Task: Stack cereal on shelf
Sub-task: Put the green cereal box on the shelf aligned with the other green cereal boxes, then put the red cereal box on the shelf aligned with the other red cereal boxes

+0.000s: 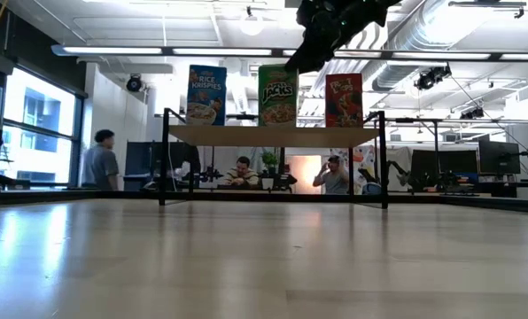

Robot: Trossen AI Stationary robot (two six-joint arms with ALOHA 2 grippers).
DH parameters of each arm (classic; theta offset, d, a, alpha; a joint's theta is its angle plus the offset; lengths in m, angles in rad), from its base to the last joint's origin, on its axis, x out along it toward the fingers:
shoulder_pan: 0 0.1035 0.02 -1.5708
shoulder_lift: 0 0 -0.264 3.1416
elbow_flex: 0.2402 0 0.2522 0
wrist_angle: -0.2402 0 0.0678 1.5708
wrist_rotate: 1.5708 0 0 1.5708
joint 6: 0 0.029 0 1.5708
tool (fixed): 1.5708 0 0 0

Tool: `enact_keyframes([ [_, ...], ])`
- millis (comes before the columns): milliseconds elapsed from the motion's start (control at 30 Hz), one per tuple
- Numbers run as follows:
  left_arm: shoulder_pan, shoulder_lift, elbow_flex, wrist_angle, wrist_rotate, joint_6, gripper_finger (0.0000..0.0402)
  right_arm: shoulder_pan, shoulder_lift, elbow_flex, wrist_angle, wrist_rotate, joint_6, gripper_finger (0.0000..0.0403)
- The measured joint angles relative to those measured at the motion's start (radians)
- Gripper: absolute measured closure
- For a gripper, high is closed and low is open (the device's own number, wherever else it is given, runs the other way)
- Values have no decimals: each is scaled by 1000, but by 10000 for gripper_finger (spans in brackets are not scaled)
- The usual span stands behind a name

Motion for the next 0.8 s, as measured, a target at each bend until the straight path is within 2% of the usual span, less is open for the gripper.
enact_keyframes([
  [300, 0, 0, 0, 0, 0, 0, 128, 0, -2, 0, 0, 6, 0, 185],
  [800, 0, 0, 0, 0, 0, 0, 128, 1, -74, 0, -3, 64, 5, 185],
])
